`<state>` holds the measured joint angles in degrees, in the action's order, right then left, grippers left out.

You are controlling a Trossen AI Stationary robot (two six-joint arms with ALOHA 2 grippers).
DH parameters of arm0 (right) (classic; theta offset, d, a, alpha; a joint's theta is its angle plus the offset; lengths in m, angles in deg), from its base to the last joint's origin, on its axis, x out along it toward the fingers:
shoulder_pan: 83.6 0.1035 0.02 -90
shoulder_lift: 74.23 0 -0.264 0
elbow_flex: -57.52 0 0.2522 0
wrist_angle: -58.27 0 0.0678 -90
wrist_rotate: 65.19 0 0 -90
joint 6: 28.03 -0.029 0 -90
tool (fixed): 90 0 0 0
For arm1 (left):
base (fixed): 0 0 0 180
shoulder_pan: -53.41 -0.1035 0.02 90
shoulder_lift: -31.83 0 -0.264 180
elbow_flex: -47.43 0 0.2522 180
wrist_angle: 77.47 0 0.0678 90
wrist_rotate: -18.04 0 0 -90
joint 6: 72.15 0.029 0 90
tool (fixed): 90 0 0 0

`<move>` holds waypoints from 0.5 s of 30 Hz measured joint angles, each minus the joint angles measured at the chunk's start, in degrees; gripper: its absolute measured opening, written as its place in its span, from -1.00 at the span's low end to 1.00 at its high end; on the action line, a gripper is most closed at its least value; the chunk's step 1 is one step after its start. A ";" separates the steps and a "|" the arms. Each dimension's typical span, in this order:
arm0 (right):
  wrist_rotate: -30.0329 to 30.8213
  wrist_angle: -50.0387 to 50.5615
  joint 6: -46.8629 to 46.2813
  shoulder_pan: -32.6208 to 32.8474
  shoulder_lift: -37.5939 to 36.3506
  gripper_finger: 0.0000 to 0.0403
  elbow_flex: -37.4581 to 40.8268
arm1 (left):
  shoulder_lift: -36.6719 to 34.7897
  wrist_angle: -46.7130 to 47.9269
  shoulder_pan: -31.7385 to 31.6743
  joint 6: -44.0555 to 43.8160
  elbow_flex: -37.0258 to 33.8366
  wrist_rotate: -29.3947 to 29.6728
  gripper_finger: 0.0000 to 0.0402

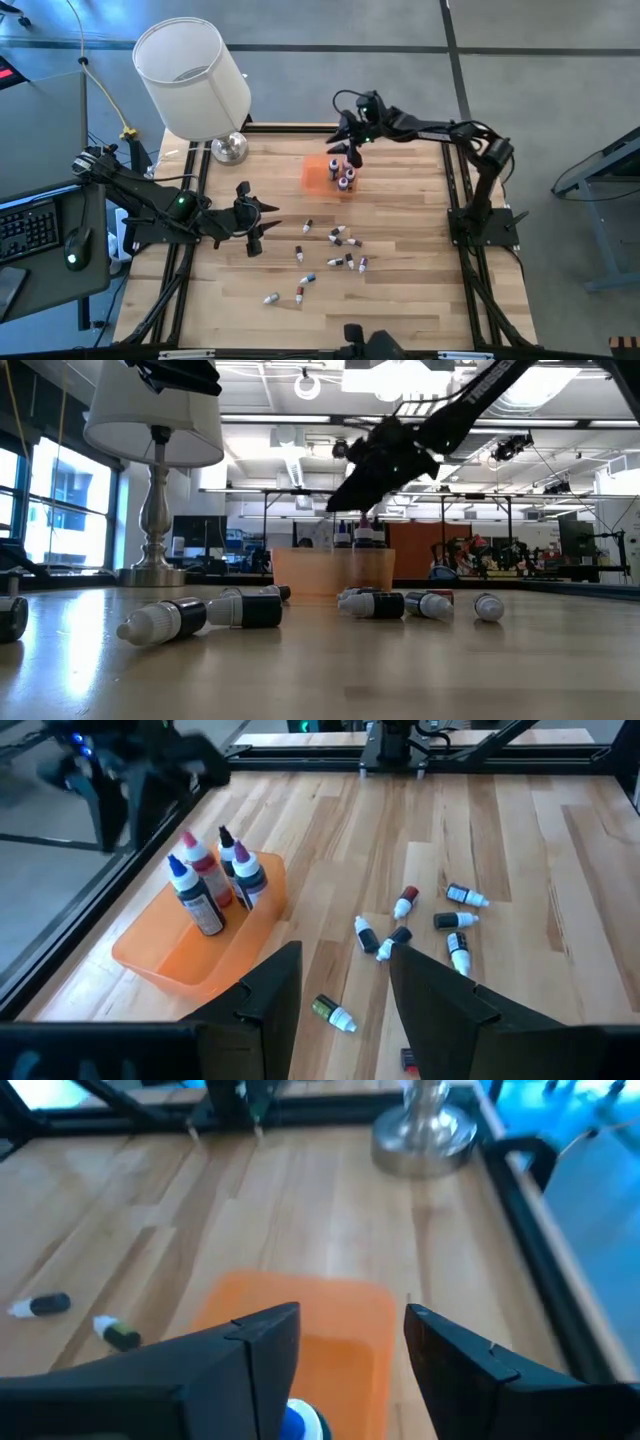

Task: Pick & Place food coloring
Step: Put the small black food coloring bottle into the bin

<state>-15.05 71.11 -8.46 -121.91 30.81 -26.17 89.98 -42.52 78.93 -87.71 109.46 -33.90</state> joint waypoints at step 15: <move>5.31 20.42 -8.61 20.38 -20.22 -0.32 1.70 | 1.08 3.89 0.00 -4.81 -2.68 -3.03 -0.24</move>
<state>-9.74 91.53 -17.07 -101.53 10.60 -24.48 91.06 -38.63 78.93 -92.52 106.78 -36.93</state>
